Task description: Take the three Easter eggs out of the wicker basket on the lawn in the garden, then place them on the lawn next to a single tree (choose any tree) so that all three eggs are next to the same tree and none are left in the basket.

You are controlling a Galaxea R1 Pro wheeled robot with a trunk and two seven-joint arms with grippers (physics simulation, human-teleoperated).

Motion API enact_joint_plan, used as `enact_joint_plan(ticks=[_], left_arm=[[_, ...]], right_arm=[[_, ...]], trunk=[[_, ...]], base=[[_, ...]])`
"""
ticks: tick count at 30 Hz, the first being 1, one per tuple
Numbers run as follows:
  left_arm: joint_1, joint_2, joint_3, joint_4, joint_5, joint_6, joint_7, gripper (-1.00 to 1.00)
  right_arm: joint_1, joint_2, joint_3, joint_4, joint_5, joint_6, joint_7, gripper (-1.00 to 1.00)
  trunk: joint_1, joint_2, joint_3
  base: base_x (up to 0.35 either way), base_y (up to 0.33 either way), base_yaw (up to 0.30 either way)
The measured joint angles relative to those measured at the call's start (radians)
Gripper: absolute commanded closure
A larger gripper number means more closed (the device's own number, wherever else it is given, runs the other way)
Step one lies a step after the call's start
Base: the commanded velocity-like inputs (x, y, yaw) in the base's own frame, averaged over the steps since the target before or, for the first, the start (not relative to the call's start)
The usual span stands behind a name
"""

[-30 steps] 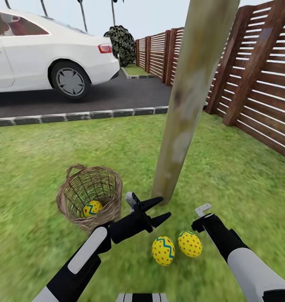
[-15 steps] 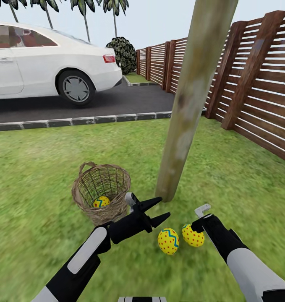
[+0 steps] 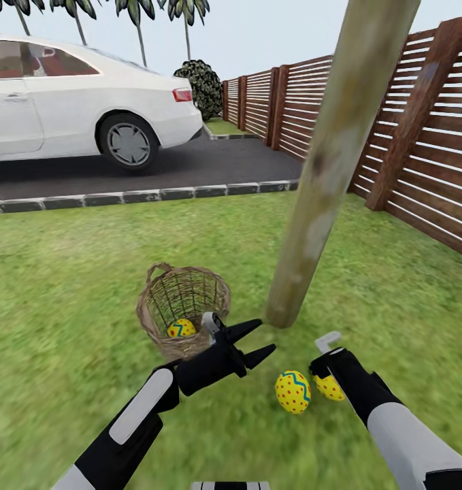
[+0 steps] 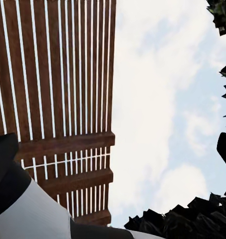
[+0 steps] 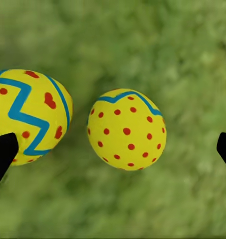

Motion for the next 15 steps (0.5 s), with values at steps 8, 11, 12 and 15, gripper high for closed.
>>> enact_joint_plan(ticks=[8, 11, 12, 15], left_arm=[[0.000, 0.000, 0.000, 0.000, -0.001, 0.000, 0.000, -1.00], [0.000, 0.000, 0.000, 0.001, -0.001, 0.000, 0.000, -1.00], [0.000, 0.000, 0.000, 0.000, -0.001, 0.000, 0.000, -1.00], [0.000, 0.000, 0.000, 0.001, -0.001, -0.001, 0.000, -1.00]], right_arm=[[0.000, -0.001, 0.000, -0.002, -0.004, 0.000, 0.001, -1.00], [0.000, -0.002, -0.002, -0.003, -0.005, 0.002, 0.001, -1.00], [0.000, -0.002, -0.002, -0.005, -0.004, 0.003, 0.001, -1.00], [0.000, -0.003, -0.002, -0.006, -0.003, 0.005, 0.001, -1.00]], trunk=[[0.000, 0.000, 0.000], [0.000, 0.000, 0.000], [0.000, 0.000, 0.000], [0.000, 0.000, 0.000]], base=[[0.000, 0.300, 0.000], [0.000, 0.072, 0.000], [0.000, 0.028, 0.000], [0.000, 0.009, 0.000]])
